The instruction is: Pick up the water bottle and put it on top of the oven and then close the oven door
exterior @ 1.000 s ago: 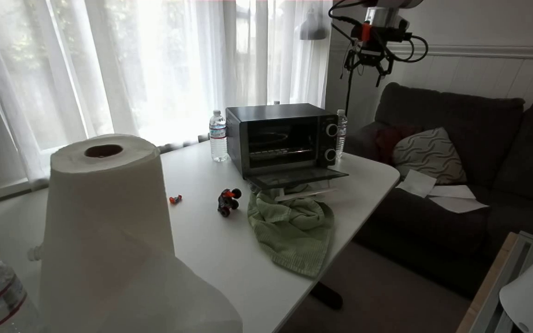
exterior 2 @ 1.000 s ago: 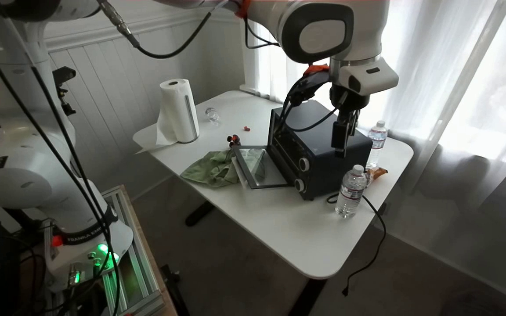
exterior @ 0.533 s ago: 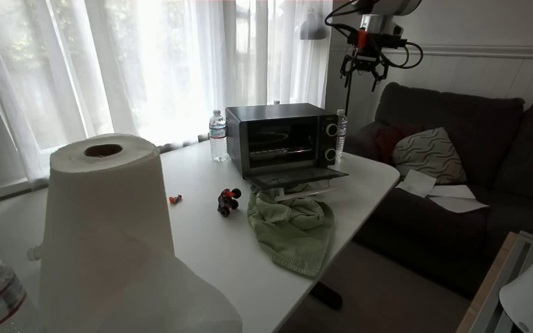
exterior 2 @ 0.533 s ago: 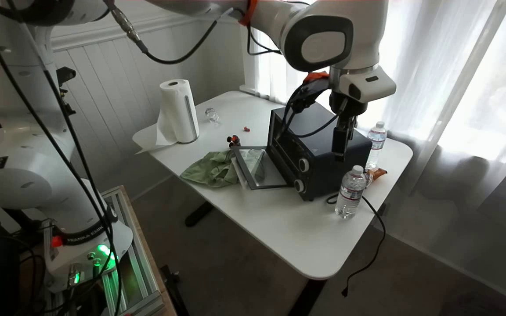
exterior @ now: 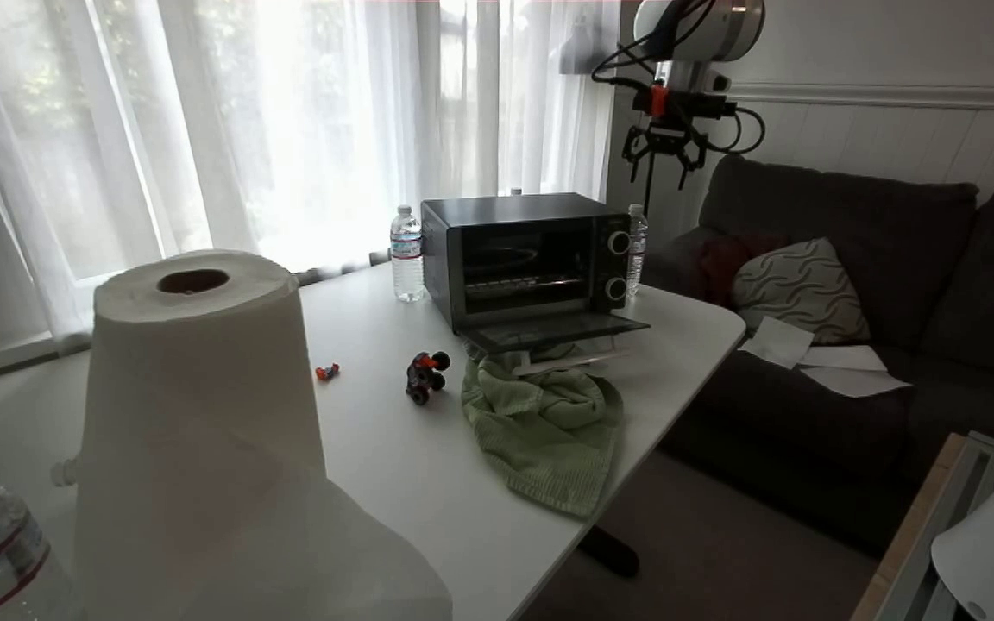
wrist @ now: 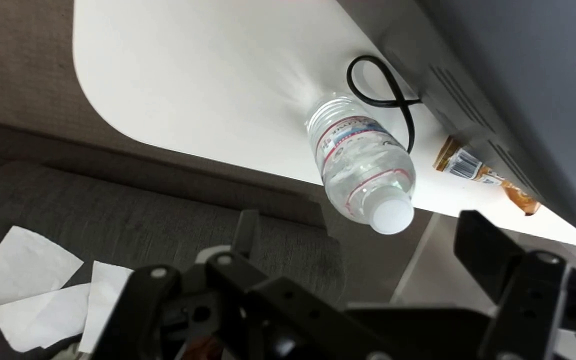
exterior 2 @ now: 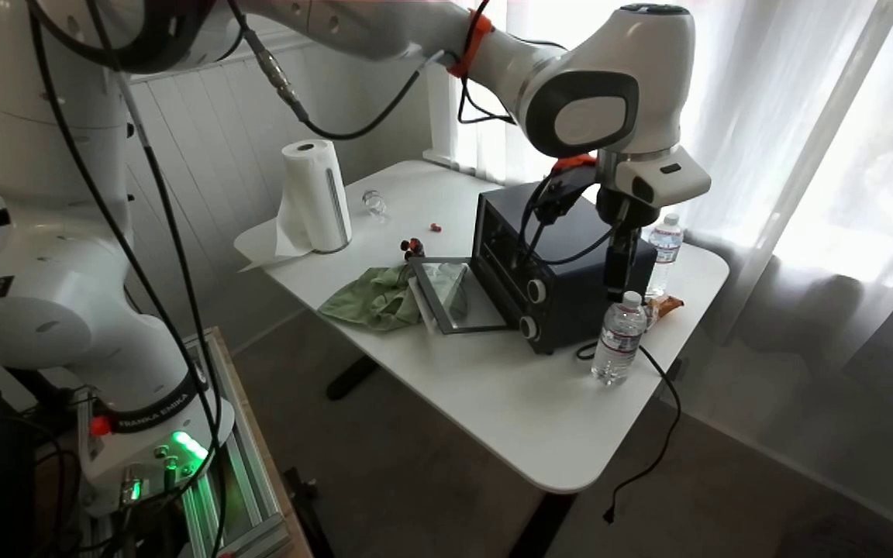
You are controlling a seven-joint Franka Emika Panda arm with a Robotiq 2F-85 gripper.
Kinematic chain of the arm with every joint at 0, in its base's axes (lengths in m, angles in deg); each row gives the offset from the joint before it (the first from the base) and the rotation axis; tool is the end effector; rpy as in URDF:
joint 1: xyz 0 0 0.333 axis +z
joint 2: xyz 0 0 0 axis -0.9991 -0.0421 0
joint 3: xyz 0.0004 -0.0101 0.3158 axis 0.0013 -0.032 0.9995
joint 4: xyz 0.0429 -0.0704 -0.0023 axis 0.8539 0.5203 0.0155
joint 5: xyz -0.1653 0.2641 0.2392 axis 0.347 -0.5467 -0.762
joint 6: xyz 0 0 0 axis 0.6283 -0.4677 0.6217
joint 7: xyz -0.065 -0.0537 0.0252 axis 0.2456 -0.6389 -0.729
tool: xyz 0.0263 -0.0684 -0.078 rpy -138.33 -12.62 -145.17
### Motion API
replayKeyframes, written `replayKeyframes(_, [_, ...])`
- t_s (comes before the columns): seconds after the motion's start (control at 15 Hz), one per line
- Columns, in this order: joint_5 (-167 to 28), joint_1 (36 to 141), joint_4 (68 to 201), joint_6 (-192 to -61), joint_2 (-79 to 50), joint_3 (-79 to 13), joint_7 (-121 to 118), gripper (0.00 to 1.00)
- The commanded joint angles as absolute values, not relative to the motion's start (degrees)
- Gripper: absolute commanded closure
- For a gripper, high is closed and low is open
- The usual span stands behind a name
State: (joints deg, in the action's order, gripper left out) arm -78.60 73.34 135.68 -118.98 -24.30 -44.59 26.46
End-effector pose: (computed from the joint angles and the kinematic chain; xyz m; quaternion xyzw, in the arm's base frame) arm 0.6092 -0.3191 0.3752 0.8464 -0.5275 0.0722 0.0111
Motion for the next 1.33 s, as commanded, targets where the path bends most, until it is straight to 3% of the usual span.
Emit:
replayKeyframes(0.0, [-81.47, 71.81, 130.36, -118.78, -28.85, -43.90, 24.95, 0.00])
replayKeyframes(0.47, [-83.83, 71.09, 124.62, -118.00, -34.58, -43.29, 25.73, 0.00])
replayKeyframes(0.93, [-83.57, 71.51, 122.32, -117.01, -36.37, -43.61, 26.65, 0.53])
replayKeyframes(1.13, [-83.32, 71.68, 121.98, -115.74, -36.31, -43.73, 26.99, 0.63])
replayKeyframes(1.27, [-83.25, 71.73, 121.71, -114.73, -36.40, -43.73, 27.14, 0.61])
